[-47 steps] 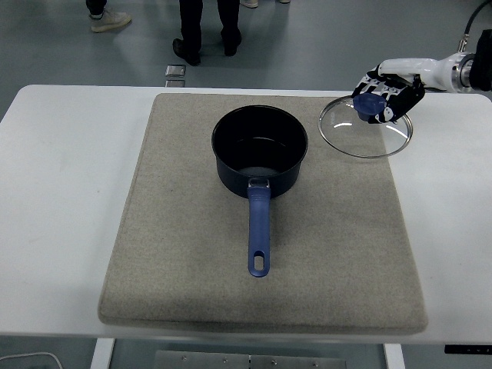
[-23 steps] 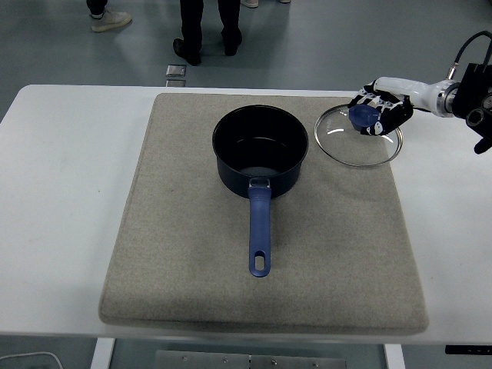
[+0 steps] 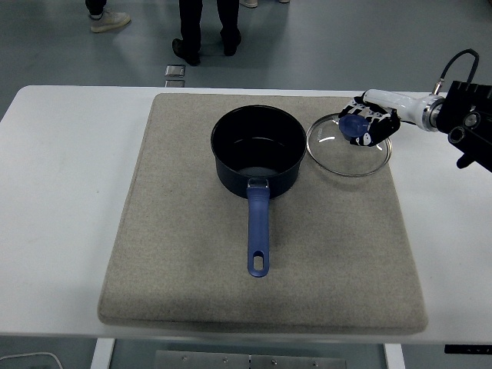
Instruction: Lift the pot lid and place it to the right of the pot.
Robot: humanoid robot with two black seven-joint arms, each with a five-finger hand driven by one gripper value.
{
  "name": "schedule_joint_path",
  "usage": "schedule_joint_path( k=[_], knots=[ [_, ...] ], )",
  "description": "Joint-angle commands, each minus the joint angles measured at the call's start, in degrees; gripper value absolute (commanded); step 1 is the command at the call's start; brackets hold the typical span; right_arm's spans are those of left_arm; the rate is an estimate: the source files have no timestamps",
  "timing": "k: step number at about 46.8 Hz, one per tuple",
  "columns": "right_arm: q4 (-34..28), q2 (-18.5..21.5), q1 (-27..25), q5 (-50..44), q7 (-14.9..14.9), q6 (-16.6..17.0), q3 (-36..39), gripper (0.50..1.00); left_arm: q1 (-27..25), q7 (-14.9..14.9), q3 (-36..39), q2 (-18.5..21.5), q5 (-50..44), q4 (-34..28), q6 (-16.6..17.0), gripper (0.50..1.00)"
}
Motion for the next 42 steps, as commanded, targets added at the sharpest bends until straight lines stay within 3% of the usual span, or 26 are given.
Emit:
schedule_joint_path(
  k=[1,5,9,17,32,42],
  knots=[
    [0.00,0.01,-0.08,0.00,0.00,-0.13,-0.01,0.661,0.00,0.00,-0.05,0.00,0.00,0.01,0.00,1.000],
    [0.00,0.01,-0.17,0.26,0.08,-1.27,-0.01,0.833,0.00,0.00,-0.05,0.00,0.00,-0.08,0.00,1.000],
    [0.00,0.01,-0.08,1.32,0.08,-1.54,-0.10,0.901,0.00,0.00,-0.05,0.00,0.00,-0.08,0.00,1.000],
    [0.09,-0.25,0.18,2.81,0.17,-0.31,-0.01,0.930,0.00,0.00,0.04,0.00,0.00,0.01,0.00,1.000],
    [0.18,-0.96,0.88,7.37,0.35,6.99,5.34,0.930,0.00,0.00,-0.05,0.00,0.00,-0.08,0.00,1.000],
    [0.09,-0.96,0.89,22.04,0.44,4.27,5.61,0.930,0.00,0.00,-0.05,0.00,0.00,-0.08,0.00,1.000]
  ],
)
